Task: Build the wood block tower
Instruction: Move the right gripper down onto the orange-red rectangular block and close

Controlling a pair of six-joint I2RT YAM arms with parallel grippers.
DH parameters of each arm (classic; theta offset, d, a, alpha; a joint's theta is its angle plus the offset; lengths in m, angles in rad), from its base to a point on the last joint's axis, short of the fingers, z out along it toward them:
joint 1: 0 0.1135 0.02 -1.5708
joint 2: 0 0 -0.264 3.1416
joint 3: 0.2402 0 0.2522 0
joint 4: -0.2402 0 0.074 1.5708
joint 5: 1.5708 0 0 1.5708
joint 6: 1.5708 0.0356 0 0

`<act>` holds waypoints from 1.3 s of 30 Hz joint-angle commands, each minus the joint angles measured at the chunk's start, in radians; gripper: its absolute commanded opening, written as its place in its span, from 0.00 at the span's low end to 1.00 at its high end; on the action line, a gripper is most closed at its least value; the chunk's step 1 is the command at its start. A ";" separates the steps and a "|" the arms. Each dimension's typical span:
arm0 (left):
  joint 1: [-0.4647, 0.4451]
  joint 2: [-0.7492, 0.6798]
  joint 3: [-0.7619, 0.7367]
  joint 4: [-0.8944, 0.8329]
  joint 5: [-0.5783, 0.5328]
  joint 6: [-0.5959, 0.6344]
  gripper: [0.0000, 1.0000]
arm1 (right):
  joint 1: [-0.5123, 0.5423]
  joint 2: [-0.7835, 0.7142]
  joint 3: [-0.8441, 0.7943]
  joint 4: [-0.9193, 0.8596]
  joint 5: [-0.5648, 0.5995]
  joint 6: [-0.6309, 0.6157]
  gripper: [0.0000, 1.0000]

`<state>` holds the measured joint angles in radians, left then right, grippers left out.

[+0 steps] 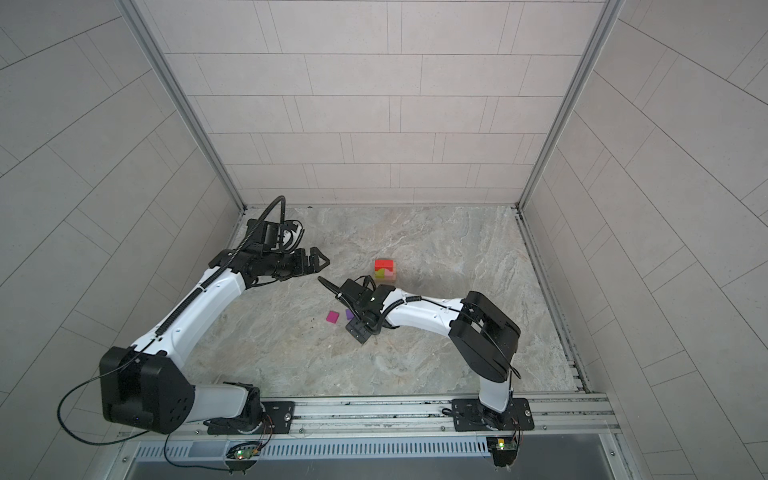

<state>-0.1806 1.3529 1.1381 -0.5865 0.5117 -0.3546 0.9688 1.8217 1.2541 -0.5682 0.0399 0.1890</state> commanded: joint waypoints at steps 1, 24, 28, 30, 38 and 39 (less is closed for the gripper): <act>0.008 0.003 -0.012 0.008 0.010 -0.006 1.00 | 0.007 0.024 0.019 -0.010 0.012 -0.028 0.88; 0.008 -0.002 -0.015 0.011 0.014 -0.007 1.00 | 0.011 0.155 0.089 0.019 -0.073 0.043 0.87; 0.007 -0.005 -0.014 0.011 0.016 -0.006 1.00 | 0.010 0.163 0.091 0.018 -0.072 0.056 0.84; 0.007 -0.006 -0.015 0.011 0.016 -0.007 1.00 | 0.010 0.164 0.088 0.019 -0.068 0.064 0.82; 0.007 -0.007 -0.018 0.014 0.021 -0.007 1.00 | 0.008 0.150 0.081 0.021 -0.054 0.087 0.74; 0.007 -0.008 -0.017 0.014 0.018 -0.007 1.00 | 0.007 0.147 0.080 0.021 -0.052 0.089 0.72</act>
<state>-0.1806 1.3529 1.1374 -0.5800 0.5232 -0.3595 0.9752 1.9694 1.3369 -0.5385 -0.0326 0.2615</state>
